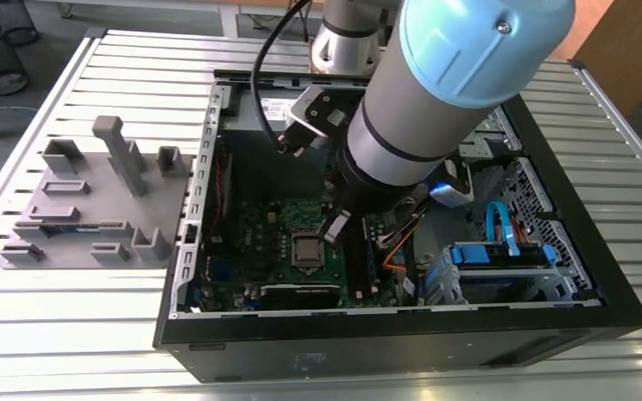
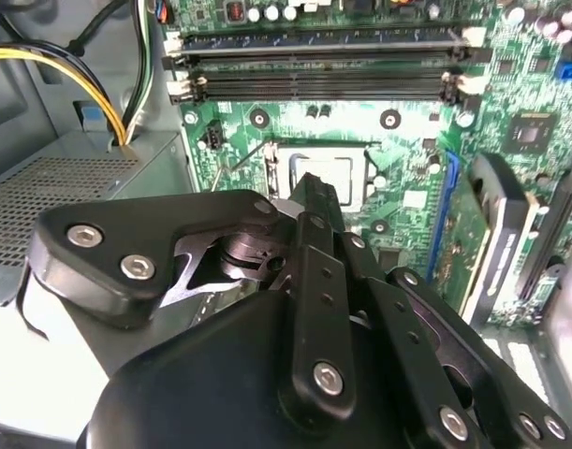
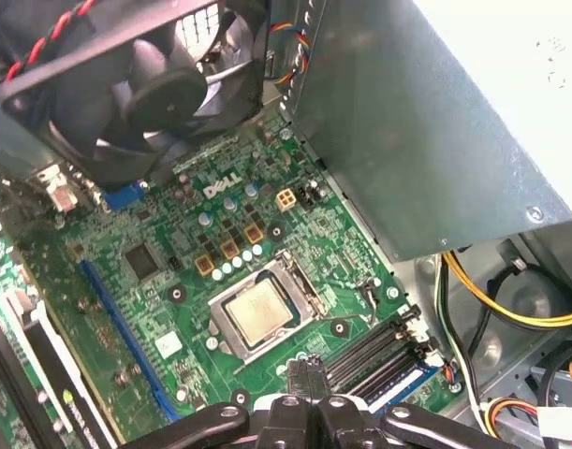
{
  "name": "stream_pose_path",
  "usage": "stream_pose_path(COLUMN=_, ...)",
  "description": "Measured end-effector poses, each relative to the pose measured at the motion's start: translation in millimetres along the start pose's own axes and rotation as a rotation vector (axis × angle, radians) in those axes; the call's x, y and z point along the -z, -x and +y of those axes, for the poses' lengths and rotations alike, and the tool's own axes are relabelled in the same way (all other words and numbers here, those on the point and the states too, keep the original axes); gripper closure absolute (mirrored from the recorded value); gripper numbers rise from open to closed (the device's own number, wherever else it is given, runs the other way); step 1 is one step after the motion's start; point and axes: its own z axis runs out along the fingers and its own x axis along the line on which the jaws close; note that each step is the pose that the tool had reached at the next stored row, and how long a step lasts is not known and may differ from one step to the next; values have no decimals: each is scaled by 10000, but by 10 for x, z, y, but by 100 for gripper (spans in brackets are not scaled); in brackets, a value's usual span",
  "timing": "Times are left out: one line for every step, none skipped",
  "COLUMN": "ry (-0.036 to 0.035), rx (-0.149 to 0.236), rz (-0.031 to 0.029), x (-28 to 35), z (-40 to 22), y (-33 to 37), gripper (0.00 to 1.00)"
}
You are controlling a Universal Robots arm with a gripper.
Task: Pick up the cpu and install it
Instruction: 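Install the first cpu locking lever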
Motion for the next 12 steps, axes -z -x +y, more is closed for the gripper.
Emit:
stream_pose_path(ry=-10, rx=-57, rz=-15, x=-2, z=13, y=-7, gripper=89)
stream_pose_path(ry=-21, rx=-124, rz=-31, x=-5, z=25, y=-13, gripper=89)
stream_pose_path(ry=-34, rx=-226, rz=-52, x=-7, z=33, y=-17, gripper=89)
stream_pose_path(ry=-49, rx=-355, rz=-80, x=-12, z=34, y=-19, gripper=89)
stream_pose_path(ry=-67, rx=-504, rz=-112, x=-18, z=33, y=-19, gripper=89)
stream_pose_path(ry=-87, rx=-666, rz=-146, x=-23, z=32, y=-20, gripper=89)
stream_pose_path(ry=-109, rx=-840, rz=-183, x=-28, z=31, y=-21, gripper=89)
stream_pose_path(ry=-130, rx=-1015, rz=-219, x=-32, z=30, y=-21, gripper=89)
stream_pose_path(ry=-152, rx=-1188, rz=-253, x=-34, z=30, y=-22, gripper=89)
stream_pose_path(ry=-172, rx=-1338, rz=-284, x=-34, z=29, y=-22, gripper=89)
stream_pose_path(ry=-188, rx=-1449, rz=-307, x=-35, z=29, y=-21, gripper=89)
stream_pose_path(ry=-212, rx=-1577, rz=-325, x=-36, z=29, y=-21, gripper=89)
